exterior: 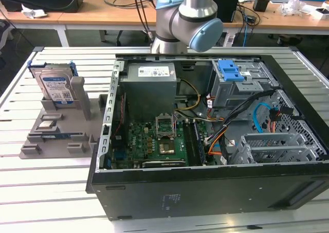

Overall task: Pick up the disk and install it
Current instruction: 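Reach for the disk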

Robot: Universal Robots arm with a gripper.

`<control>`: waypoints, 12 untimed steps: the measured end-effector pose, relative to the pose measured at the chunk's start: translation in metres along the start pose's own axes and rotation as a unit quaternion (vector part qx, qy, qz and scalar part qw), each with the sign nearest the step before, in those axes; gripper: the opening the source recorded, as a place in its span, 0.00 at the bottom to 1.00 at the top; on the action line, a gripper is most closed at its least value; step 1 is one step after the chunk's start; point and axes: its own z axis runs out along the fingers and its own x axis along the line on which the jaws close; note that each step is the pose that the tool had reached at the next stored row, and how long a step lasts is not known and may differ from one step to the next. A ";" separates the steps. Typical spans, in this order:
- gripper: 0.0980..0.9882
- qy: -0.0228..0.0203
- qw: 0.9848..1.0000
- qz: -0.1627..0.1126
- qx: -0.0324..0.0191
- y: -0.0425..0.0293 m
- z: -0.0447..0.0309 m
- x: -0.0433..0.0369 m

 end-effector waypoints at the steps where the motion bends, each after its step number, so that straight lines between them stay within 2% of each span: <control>1: 0.01 0.000 1.000 0.000 0.000 -0.0001 0.0000 0.0016; 12: 0.01 0.000 1.000 0.000 0.000 -0.0017 -0.0005 0.0228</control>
